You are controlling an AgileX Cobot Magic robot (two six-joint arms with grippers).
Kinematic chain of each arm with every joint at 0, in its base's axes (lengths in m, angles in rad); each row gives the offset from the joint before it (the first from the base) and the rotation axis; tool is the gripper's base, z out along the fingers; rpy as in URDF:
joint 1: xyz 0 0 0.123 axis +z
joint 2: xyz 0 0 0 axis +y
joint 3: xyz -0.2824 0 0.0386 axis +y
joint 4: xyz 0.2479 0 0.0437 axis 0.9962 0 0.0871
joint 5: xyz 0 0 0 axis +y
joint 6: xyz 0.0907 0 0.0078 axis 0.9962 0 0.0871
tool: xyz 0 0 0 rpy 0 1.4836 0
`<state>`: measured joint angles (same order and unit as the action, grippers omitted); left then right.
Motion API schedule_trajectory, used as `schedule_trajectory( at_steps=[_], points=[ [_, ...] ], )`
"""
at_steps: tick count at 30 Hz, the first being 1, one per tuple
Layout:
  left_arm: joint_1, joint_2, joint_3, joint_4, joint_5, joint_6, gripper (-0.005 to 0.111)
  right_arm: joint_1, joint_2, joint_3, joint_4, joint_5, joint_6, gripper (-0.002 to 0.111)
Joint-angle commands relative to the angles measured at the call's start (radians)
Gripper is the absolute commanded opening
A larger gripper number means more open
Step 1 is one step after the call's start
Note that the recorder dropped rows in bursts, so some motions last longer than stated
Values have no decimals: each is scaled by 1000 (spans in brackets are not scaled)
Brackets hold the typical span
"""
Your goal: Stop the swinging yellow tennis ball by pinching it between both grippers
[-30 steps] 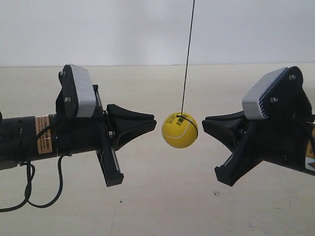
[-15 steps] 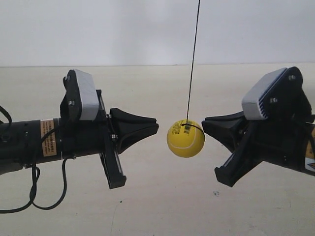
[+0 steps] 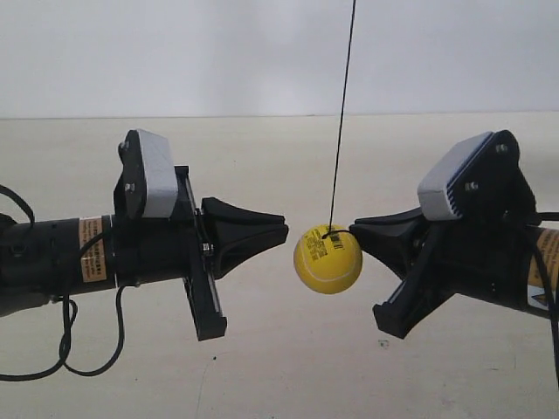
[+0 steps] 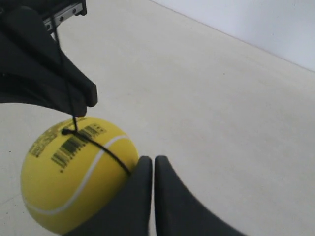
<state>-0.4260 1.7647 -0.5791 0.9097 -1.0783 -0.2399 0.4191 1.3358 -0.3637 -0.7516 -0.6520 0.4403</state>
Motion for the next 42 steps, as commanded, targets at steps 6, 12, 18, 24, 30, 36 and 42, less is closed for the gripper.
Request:
schedule_trajectory(
  at_steps=[6,12,18,24,30,36,42],
  points=[
    [-5,4,-3,81,-9,-36,5,0,-55,2,-48,82,5,0],
    [-5,4,-3,81,-9,-36,5,0,-101,2,-149,82,95,0],
    [-5,4,-3,84,-11,-58,5,0,-101,2,-205,57,130,0],
    [-5,4,-3,119,-19,-81,5,0,-101,2,-205,52,131,0],
    [-5,4,-3,121,-24,-81,5,0,-101,2,-205,52,131,0],
    [-5,4,-3,123,-48,-94,5,0,-101,2,-205,50,131,0],
    [-33,4,-3,127,-58,-109,5,0,-101,2,-203,54,130,0]
  ],
)
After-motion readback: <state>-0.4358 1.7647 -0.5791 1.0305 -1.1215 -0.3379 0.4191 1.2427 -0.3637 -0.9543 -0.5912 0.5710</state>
